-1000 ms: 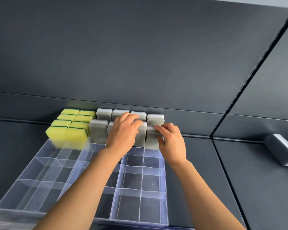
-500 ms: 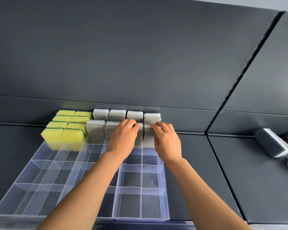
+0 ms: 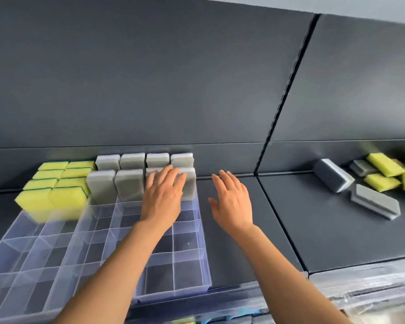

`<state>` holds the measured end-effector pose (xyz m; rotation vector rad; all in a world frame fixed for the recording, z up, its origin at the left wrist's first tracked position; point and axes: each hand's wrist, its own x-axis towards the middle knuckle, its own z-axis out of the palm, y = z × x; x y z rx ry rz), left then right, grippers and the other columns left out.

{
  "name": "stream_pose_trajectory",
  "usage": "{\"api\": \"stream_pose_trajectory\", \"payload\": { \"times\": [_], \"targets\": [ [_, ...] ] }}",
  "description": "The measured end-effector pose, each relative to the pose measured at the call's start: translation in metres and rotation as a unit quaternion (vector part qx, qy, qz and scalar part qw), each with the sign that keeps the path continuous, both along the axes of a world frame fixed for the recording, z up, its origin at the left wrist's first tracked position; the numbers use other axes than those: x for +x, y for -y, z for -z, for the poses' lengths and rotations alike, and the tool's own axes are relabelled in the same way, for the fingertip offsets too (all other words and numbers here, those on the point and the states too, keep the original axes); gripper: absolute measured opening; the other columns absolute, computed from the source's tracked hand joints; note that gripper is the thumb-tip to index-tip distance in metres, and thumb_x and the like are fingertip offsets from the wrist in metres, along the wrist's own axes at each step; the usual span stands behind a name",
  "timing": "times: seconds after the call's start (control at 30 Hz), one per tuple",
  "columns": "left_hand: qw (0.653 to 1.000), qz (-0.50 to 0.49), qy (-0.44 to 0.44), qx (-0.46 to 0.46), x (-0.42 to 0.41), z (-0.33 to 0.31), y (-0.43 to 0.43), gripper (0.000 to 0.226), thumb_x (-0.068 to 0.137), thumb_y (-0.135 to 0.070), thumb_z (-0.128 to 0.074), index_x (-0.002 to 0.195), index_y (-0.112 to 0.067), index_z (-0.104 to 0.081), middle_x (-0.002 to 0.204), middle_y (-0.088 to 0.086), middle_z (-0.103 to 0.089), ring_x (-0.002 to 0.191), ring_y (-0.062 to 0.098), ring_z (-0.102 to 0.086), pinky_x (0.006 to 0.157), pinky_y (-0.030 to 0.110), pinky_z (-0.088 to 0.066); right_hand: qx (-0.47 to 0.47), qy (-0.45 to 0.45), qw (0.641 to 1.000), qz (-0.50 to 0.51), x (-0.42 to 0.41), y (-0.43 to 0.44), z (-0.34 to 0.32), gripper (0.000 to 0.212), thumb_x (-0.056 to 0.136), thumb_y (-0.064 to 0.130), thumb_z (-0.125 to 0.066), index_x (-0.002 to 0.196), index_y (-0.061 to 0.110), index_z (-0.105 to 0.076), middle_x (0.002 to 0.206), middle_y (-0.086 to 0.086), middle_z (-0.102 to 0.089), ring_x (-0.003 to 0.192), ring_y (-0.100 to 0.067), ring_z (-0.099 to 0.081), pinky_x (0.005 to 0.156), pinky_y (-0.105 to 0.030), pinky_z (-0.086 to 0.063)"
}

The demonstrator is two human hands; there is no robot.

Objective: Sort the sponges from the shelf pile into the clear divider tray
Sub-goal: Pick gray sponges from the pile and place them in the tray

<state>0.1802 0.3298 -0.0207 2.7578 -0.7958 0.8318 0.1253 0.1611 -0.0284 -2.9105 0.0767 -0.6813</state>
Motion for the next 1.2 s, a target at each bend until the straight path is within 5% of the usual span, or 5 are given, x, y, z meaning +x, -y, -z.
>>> {"api": "stream_pose_trajectory", "payload": {
  "times": [0.37,0.67,0.9,1.03,1.2],
  "targets": [
    [0.995,0.072,-0.056,0.041,-0.059,-0.001,0.123,0.056,0.054,-0.001,-0.082,0.106,-0.007,-0.065,0.113,0.013,-0.063,0.11,0.034,-0.057,0.083,0.041,-0.05,-0.031,-0.024,0.995,0.096,-0.091,0.118,-0.002,0.061,0.053,0.029,-0.087,0.107,0.012,-0.065,0.111,-0.012,-0.066,0.109,-0.031,-0.061,0.084,-0.042,-0.051],
    [0.99,0.112,-0.071,0.047,-0.132,0.002,0.235,0.056,0.052,-0.002,-0.085,0.104,-0.007,-0.066,0.105,0.01,-0.066,0.105,0.03,-0.061,0.077,0.038,-0.053,-0.003,-0.082,0.989,0.121,-0.174,0.23,0.001,0.055,0.086,0.032,-0.06,0.136,0.018,-0.042,0.144,-0.009,-0.038,0.14,-0.026,-0.022,0.11,-0.038,-0.021],
    [0.983,0.15,-0.088,0.064,-0.152,0.001,0.311,0.055,0.054,-0.002,-0.084,0.105,-0.007,-0.066,0.104,0.01,-0.066,0.103,0.03,-0.061,0.076,0.037,-0.053,0.01,-0.111,0.98,0.163,-0.206,0.305,-0.002,0.055,0.086,0.033,-0.059,0.135,0.018,-0.041,0.143,-0.006,-0.036,0.137,-0.025,-0.023,0.107,-0.037,-0.024],
    [0.978,0.165,-0.109,0.073,-0.144,0.001,0.354,0.053,0.065,-0.005,-0.08,0.115,-0.007,-0.061,0.115,0.011,-0.062,0.113,0.029,-0.055,0.082,0.038,-0.05,0.02,-0.115,0.975,0.189,-0.205,0.342,0.0,0.054,0.085,0.033,-0.058,0.134,0.018,-0.042,0.138,-0.004,-0.04,0.133,-0.024,-0.028,0.104,-0.035,-0.027],
    [0.974,0.157,-0.149,0.063,-0.121,-0.001,0.407,0.056,0.09,-0.024,-0.057,0.14,-0.017,-0.034,0.141,0.007,-0.037,0.13,0.023,-0.034,0.097,0.034,-0.037,0.027,-0.124,0.972,0.198,-0.183,0.382,0.001,0.054,0.087,0.04,-0.056,0.136,0.021,-0.041,0.145,-0.002,-0.036,0.136,-0.022,-0.025,0.107,-0.034,-0.024]
  ]
}}
